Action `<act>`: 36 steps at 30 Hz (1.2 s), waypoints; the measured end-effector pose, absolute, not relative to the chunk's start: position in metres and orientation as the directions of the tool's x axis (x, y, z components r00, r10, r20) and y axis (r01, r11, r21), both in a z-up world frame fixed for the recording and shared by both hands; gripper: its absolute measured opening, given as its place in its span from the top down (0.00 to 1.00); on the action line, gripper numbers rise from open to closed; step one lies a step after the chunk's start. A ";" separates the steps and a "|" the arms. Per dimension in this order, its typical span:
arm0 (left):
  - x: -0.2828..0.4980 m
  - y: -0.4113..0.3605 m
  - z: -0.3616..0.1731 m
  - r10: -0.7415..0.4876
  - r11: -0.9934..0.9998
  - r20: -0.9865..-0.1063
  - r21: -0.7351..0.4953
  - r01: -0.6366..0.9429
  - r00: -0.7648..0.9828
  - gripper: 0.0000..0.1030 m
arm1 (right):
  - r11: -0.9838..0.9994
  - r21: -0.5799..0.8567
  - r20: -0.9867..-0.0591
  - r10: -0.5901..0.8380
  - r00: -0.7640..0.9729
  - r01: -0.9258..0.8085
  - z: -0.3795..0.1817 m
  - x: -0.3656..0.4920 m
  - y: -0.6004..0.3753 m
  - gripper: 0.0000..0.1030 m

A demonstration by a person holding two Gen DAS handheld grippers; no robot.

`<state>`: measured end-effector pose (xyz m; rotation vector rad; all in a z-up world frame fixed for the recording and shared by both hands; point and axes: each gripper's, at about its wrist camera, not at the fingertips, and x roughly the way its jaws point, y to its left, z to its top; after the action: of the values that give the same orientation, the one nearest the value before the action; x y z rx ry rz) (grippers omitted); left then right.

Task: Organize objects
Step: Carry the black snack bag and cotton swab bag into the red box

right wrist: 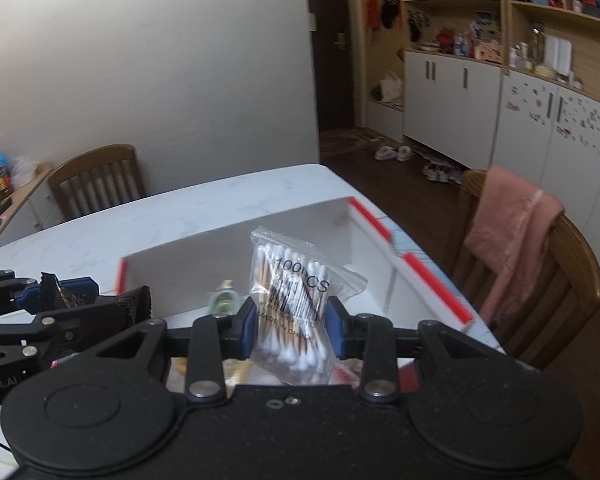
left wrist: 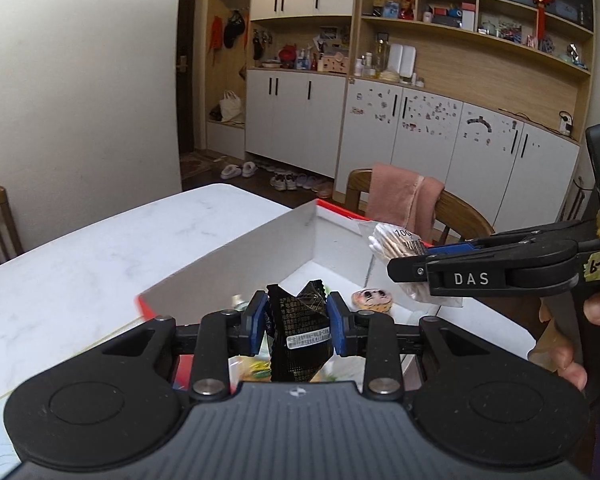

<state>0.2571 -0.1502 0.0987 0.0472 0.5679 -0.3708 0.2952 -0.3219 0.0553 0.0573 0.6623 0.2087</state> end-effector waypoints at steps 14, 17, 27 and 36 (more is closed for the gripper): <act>0.301 -0.183 0.070 -0.275 0.945 -0.593 -0.024 0.326 0.756 0.70 | 0.979 0.178 -0.645 0.189 0.740 -0.095 0.025 0.337 -0.350 0.66; 0.306 -0.187 0.065 -0.258 0.948 -0.600 -0.006 0.318 0.757 0.70 | 0.981 0.169 -0.657 0.188 0.730 -0.100 0.019 0.343 -0.344 0.66; 0.321 -0.203 0.049 -0.220 0.947 -0.638 0.042 0.319 0.738 0.70 | 0.986 0.140 -0.693 0.164 0.702 -0.092 0.000 0.360 -0.332 0.66; 0.335 -0.202 0.039 -0.193 0.953 -0.709 0.028 0.300 0.679 0.70 | 0.991 0.076 -0.710 0.132 0.691 -0.111 -0.008 0.365 -0.326 0.64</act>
<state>0.3349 -0.2020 0.0394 0.1464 0.7773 -0.2782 0.3650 -0.3257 -0.0079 0.0273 0.7958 0.1358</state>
